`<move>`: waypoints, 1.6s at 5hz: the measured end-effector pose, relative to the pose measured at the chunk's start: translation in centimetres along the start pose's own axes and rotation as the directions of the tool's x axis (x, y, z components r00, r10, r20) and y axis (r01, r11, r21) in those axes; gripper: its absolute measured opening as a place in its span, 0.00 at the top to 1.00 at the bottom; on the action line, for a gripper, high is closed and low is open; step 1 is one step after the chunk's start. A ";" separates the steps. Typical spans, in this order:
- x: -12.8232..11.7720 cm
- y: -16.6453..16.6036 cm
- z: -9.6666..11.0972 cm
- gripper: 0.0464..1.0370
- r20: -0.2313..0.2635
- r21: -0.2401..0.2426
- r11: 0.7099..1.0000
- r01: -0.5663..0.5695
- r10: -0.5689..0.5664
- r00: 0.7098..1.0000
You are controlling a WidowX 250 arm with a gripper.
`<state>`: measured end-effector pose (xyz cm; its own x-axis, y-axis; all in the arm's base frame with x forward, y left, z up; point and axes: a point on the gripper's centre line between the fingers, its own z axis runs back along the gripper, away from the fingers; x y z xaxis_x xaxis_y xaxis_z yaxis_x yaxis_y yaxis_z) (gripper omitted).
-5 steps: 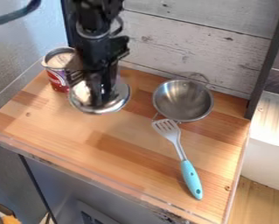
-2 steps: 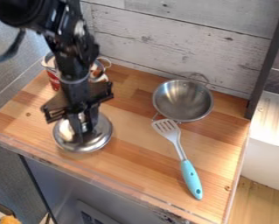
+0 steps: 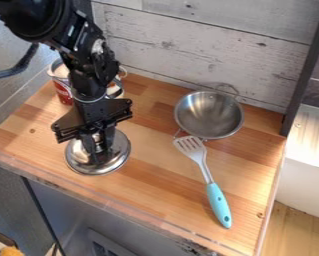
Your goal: Move the silver lid to the lower left side of the table
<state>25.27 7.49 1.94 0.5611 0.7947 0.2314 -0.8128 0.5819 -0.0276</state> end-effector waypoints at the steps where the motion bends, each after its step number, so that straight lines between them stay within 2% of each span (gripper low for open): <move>1: -0.8 -0.1 0.1 0.43 -0.020 0.035 0.999 -0.009 0.010 1.000; 2: -1.2 -0.1 0.2 0.12 -0.029 0.049 0.999 0.019 -0.018 0.999; 3: -0.9 -0.6 0.6 0.02 -0.029 0.045 0.999 0.024 -0.023 0.999; 5: -0.4 -1.9 3.5 0.04 0.037 0.001 0.999 0.047 -0.047 0.998; 6: 0.1 -2.3 6.7 0.04 0.108 -0.026 0.999 0.027 -0.024 0.994; 7: 0.5 -2.3 10.1 0.04 0.224 -0.067 0.998 0.016 0.000 0.975; 8: 0.5 -2.3 10.2 0.04 0.230 -0.067 0.998 0.012 0.004 0.973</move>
